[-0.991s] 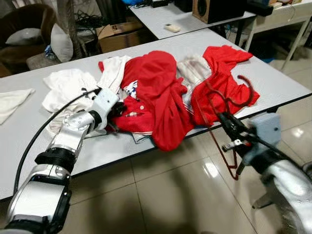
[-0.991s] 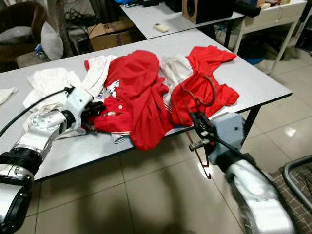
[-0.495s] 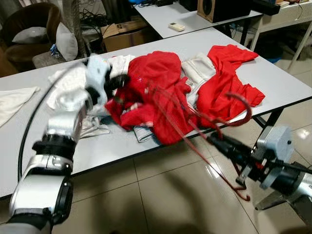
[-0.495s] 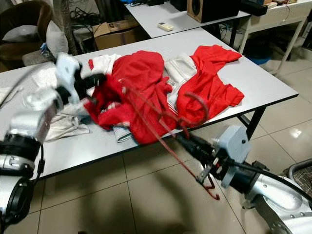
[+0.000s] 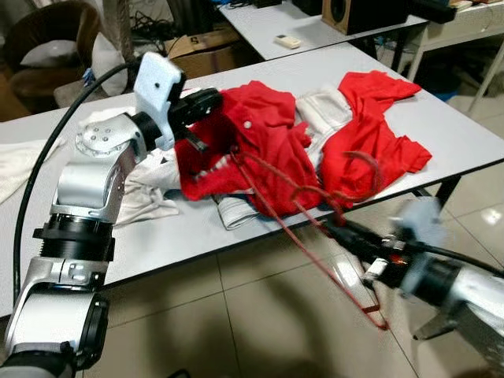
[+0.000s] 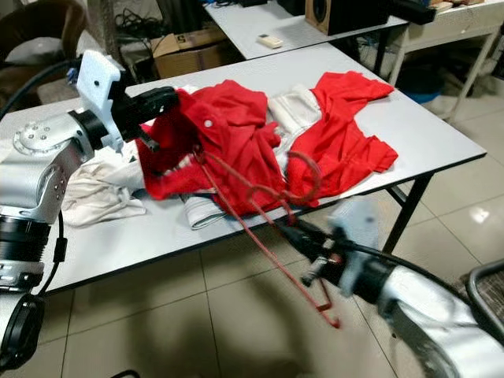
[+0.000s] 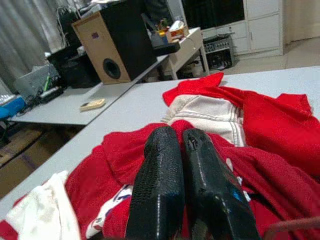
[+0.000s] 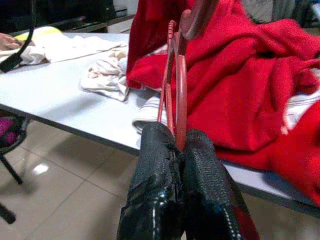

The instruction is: Hang hanger

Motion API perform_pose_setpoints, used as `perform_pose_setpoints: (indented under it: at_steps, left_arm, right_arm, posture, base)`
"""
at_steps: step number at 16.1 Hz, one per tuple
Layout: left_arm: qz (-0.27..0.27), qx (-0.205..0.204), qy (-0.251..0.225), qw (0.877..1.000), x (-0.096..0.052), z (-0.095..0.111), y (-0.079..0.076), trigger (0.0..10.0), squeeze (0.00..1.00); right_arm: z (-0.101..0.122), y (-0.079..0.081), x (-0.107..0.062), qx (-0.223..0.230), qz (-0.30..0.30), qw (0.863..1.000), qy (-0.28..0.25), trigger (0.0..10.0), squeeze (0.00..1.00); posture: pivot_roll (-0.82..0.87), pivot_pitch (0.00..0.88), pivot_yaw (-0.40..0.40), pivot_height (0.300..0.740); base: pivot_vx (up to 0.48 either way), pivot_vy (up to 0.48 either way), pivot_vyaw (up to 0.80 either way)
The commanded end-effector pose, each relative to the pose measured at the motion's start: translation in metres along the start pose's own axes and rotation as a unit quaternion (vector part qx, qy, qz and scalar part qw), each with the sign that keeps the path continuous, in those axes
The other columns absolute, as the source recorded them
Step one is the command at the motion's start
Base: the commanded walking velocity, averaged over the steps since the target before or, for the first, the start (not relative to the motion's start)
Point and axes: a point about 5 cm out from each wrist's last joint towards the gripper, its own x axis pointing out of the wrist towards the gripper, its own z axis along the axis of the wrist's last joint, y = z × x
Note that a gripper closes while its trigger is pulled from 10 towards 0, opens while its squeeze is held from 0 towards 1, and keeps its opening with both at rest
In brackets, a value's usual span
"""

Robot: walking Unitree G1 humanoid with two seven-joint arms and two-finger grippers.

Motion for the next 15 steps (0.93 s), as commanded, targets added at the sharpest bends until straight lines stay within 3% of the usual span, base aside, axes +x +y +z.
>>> perform_pose_setpoints:
  at_steps: [1, 2, 4, 6, 8, 11, 12, 15]
  left_arm:
    - [0.028, 0.028, -0.011, 0.999, -0.004, 0.014, 0.009, 0.0, 0.0]
    - [0.044, 0.031, -0.009, 0.999, -0.006, 0.015, 0.013, 0.0, 0.0]
    - [0.151, 0.072, 0.011, 0.986, -0.014, 0.016, 0.043, 0.0, 0.0]
    - [0.226, 0.085, -0.027, 0.97, -0.023, 0.036, 0.063, 0.0, 0.0]
    - [0.231, 0.086, -0.048, 0.968, -0.027, 0.047, 0.066, 0.0, 0.0]
    - [0.16, 0.054, -0.024, 0.985, -0.017, 0.023, 0.035, 0.0, 0.0]
    - [0.146, 0.037, -0.025, 0.988, -0.011, 0.015, 0.022, 0.0, 0.0]
    - [0.121, 0.001, -0.047, 0.992, 0.003, 0.018, 0.005, 0.0, 0.0]
  right_arm:
    - [-0.007, -0.003, 0.005, 0.001, -0.012, 0.999, 0.031, 10.0, 0.0]
    - [-0.009, -0.007, 0.006, 0.0, -0.021, 0.999, 0.045, 10.0, 0.0]
    - [-0.004, -0.045, 0.0, -0.026, -0.124, 0.99, 0.066, 10.0, 0.0]
    - [0.027, -0.092, -0.012, -0.08, -0.259, 0.962, 0.015, 10.0, 0.0]
    - [0.052, -0.109, -0.024, -0.075, -0.315, 0.944, -0.052, 10.0, 0.0]
    - [0.033, -0.085, -0.013, -0.061, -0.238, 0.969, -0.024, 10.0, 0.0]
    - [0.024, -0.069, -0.007, -0.055, -0.184, 0.981, -0.012, 10.0, 0.0]
    - [0.015, -0.034, -0.004, -0.027, -0.068, 0.997, -0.009, 10.0, 0.0]
  posture:
    - [-0.12, 0.0, 0.14, 0.74]
    - [-0.12, 0.0, 0.139, 0.74]
    - [-0.12, 0.0, 0.133, 0.74]
    - [-0.12, 0.0, 0.127, 0.74]
    - [-0.12, 0.0, 0.124, 0.74]
    - [-0.13, 0.0, 0.123, 0.74]
    - [-0.14, 0.0, 0.124, 0.74]
    - [-0.14, 0.0, 0.122, 0.74]
  base:
    - [0.0, 0.0, 0.0]
    - [0.0, 0.0, 0.0]
    - [0.0, 0.0, 0.0]
    - [0.0, 0.0, 0.0]
    - [0.0, 0.0, 0.0]
    - [0.0, 0.0, 0.0]
    - [0.0, 0.0, 0.0]
    - [0.0, 0.0, 0.0]
